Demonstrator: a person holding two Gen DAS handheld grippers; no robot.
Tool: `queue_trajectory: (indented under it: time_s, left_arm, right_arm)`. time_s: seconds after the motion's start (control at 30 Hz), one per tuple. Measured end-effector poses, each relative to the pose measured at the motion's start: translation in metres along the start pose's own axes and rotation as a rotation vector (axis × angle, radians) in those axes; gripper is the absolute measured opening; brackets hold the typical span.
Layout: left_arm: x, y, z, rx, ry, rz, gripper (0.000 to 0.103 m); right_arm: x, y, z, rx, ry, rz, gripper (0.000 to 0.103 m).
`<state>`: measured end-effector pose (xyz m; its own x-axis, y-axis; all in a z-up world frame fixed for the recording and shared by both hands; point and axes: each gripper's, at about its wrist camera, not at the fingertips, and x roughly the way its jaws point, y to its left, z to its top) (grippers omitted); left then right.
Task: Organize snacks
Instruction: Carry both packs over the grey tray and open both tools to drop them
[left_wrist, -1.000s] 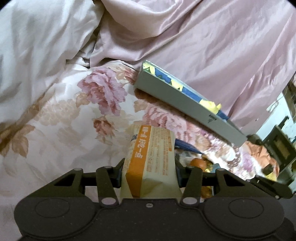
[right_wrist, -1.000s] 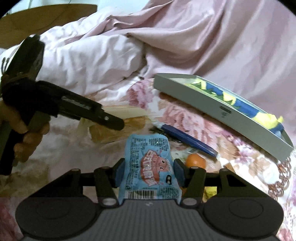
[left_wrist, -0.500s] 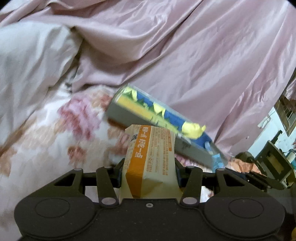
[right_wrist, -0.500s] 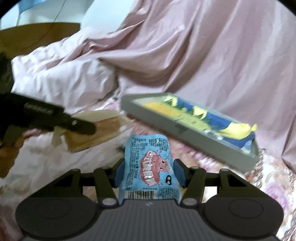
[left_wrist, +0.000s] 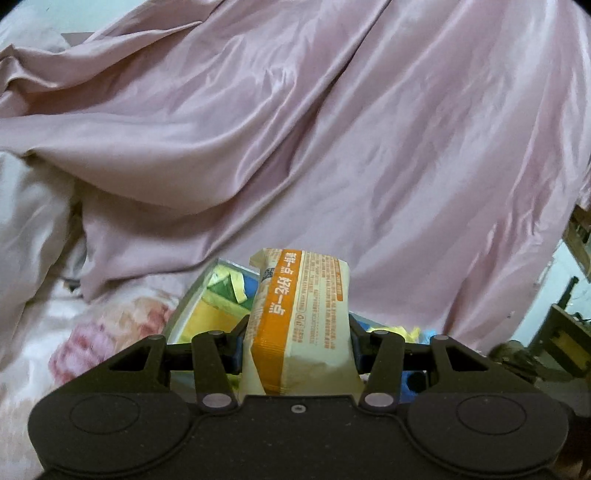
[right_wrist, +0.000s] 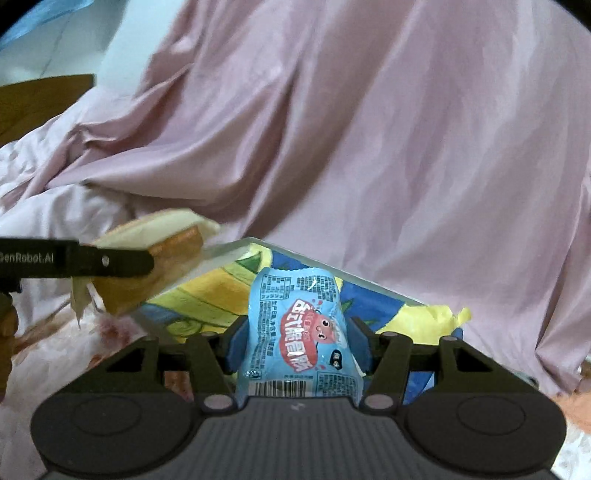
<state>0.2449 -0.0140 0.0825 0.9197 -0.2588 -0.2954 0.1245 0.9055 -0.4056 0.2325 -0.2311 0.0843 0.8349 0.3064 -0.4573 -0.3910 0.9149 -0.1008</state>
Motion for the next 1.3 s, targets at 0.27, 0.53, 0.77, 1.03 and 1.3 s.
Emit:
queue_trajectory:
  time_s: [0.27, 0.53, 0.77, 1.03, 1.3]
  left_arm:
    - [0.047, 0.003, -0.006, 0.022, 0.034, 0.035, 0.051]
    - [0.064, 0.003, -0.021, 0.060, 0.087, 0.059, 0.051]
    - [0.067, 0.003, -0.028, 0.080, 0.101, 0.076, 0.051]
    - [0.063, -0.001, -0.029, 0.108, 0.111, 0.077, 0.062]
    - [0.023, -0.006, -0.030, 0.107, 0.058, 0.066, 0.089]
  right_arm:
    - [0.043, -0.028, -0.021, 0.079, 0.044, -0.051, 0.061]
    - [0.059, -0.037, -0.028, 0.099, 0.075, -0.038, 0.061]
    - [0.064, -0.033, -0.033, 0.088, 0.098, -0.028, 0.062]
    - [0.063, -0.030, -0.039, 0.084, 0.104, -0.031, 0.065]
    - [0.038, -0.026, -0.040, 0.077, 0.018, -0.073, 0.086]
